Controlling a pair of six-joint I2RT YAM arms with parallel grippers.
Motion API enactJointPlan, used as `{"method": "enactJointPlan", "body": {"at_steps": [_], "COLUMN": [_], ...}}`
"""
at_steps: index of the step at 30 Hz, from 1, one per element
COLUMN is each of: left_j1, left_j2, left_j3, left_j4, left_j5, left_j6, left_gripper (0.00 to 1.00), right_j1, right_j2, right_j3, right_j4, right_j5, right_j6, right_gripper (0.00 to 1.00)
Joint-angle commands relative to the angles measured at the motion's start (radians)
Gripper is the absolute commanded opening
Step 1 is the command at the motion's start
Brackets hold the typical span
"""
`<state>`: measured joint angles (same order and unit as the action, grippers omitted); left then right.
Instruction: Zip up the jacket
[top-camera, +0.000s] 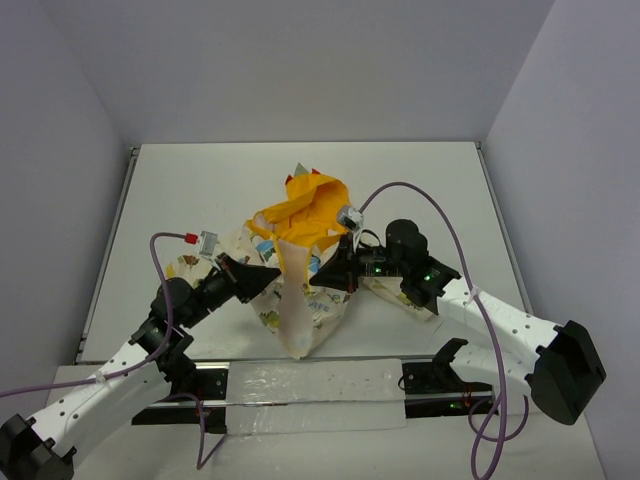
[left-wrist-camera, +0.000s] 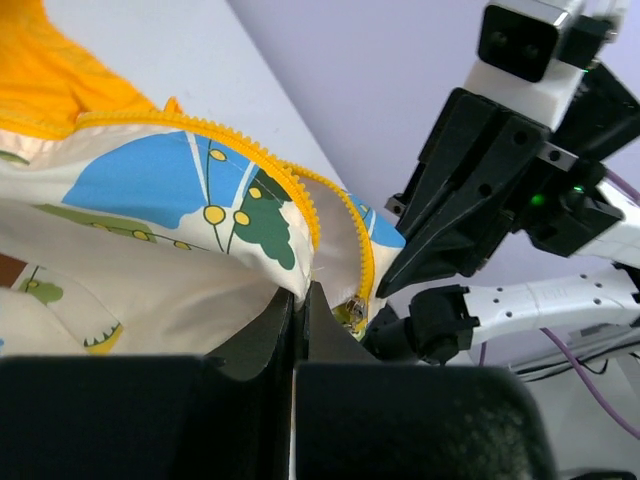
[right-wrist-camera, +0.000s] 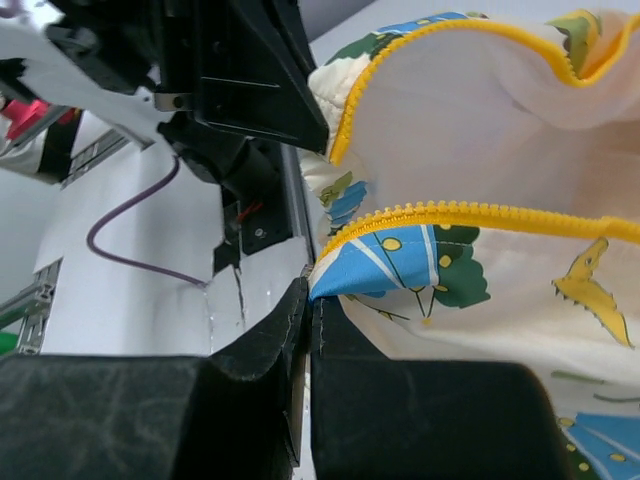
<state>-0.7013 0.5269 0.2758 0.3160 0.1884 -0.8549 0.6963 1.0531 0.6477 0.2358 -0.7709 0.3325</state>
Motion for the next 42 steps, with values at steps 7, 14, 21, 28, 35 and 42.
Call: {"method": "enactJointPlan", "body": {"at_steps": [7,14,21,28,35,42], "left_j1": [-0.001,-0.001,-0.001,-0.001,-0.001,-0.002], "left_j2": [0.022,0.022,0.031,0.026,0.032,0.019], "left_j3": [0.022,-0.033,-0.048,-0.067,-0.077,-0.102], "left_j4": [0.218,0.375,0.412,0.437,0.456,0.494], "left_j5": [0.185,0.218,0.247,0.236,0.217,0.167], "left_j6": [-0.05,-0.115,-0.13,-0.131,-0.139,-0.159], "left_gripper": [0.0,0.0,0.0,0.0,0.0,0.0], "right_j1": [-0.006,-0.006,-0.006,-0.006,-0.001,0.0], "right_j2": [-0.028,-0.031,-0.004,0.015,0.025,0.015], "right_j3": [0.015,0.028,0.045,0.068,0.073,0.06], "right_j4": [0.212,0.2,0.264,0.309,0.324,0.296], "right_j5": [-0.14,-0.084,-0.096,-0.114,-0.137,-0.145], "right_j6": [-0.057,-0.093,-0.056,-0.022,-0.007,-0.02], "right_gripper": [0.0,0.0,0.0,0.0,0.0,0.0]}}
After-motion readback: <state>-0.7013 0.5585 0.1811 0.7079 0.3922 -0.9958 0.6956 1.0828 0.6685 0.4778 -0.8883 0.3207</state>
